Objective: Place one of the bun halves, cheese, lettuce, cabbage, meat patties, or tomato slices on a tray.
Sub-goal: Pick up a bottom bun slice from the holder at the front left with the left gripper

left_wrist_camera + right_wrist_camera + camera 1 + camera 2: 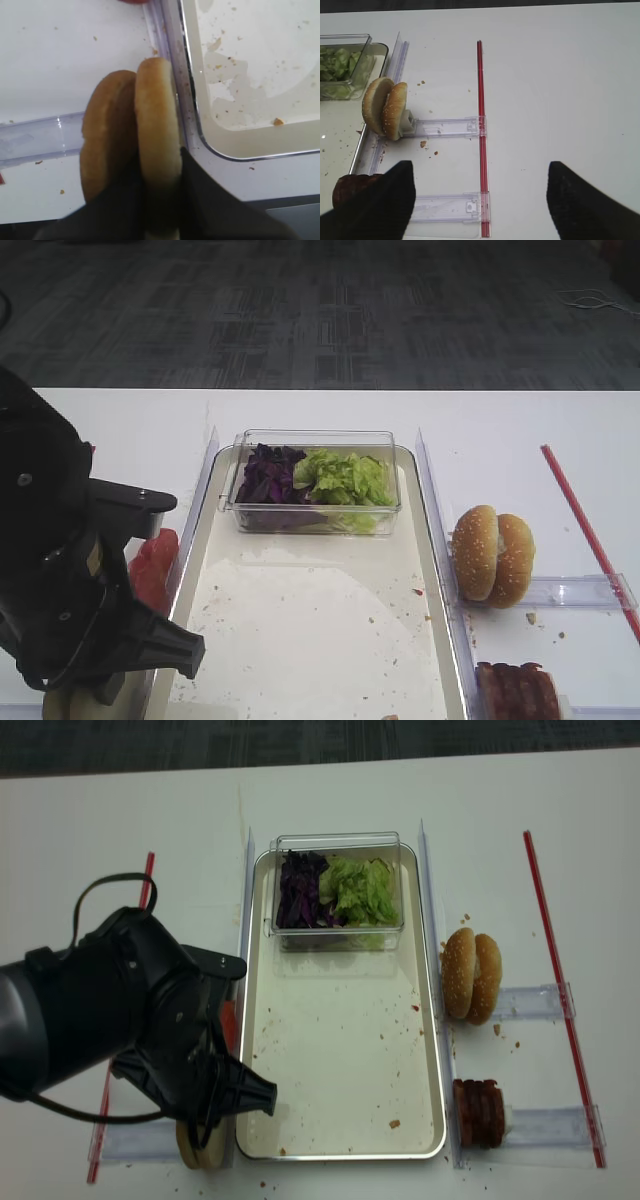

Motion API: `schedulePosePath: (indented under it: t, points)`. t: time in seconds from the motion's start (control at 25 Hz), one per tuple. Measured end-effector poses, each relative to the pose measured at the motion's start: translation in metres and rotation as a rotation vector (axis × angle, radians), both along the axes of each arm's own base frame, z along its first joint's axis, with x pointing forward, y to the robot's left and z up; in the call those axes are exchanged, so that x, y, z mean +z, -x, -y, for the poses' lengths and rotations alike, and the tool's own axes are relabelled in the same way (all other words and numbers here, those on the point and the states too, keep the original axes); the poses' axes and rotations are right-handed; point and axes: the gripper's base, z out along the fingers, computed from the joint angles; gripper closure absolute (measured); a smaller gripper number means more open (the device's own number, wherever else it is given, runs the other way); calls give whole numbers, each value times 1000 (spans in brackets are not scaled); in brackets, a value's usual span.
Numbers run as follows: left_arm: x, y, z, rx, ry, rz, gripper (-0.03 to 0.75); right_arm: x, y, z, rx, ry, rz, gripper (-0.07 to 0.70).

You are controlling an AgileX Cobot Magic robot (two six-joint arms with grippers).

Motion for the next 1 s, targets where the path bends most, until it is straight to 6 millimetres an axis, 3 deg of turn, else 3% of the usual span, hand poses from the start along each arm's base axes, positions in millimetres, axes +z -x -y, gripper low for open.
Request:
schedulePosePath:
  t: [0.16,0.6,1.0]
  points:
    - [8,1,-1,0,20,24,590,0,0,0,0,0,0,52]
    - [64,1,-2,2,143,178,593,0,0,0,2,3,0,52]
    - [69,-7,-9,33,116,214,595,0,0,0,2,3,0,52]
